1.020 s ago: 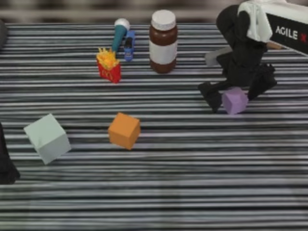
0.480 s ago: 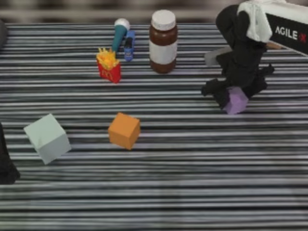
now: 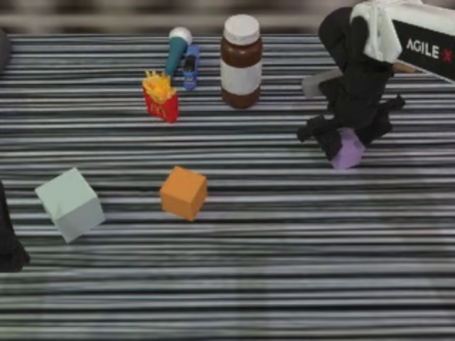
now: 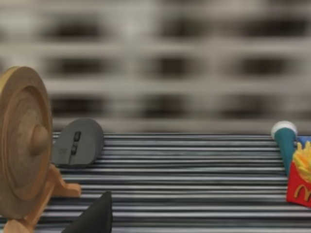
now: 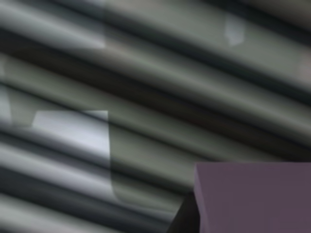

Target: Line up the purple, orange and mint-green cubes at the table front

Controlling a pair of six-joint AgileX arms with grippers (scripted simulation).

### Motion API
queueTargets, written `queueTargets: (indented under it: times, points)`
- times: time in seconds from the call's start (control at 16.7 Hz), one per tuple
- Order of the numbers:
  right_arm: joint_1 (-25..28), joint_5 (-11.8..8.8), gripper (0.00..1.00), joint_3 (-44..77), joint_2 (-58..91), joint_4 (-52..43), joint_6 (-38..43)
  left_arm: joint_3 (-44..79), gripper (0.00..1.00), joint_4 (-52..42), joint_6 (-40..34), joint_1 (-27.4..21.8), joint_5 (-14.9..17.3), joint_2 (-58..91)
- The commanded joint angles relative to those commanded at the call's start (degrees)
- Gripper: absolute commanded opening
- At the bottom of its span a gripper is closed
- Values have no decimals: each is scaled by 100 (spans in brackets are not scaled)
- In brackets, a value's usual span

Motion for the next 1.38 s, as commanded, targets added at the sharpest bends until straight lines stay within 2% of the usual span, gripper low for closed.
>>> queueTargets:
  times: [0.36,0.66,0.84,1.14,1.38]
  points:
    - [-5,-15,0,137,-183,-136,5,0,100,0,0,0,0,0]
    - [23,-22,0,976,-336,-1189,8,0,100,0,0,0,0,0]
    - [35,-14,0,1214,-399,-1442,4,0,100,0,0,0,0,0]
    - [41,-17,0,1129,-454,-1395,81,0,100,0,0,0,0,0]
    - [405,-13,0,276,-1132,-1084,802,0,100,0,0,0,0,0]
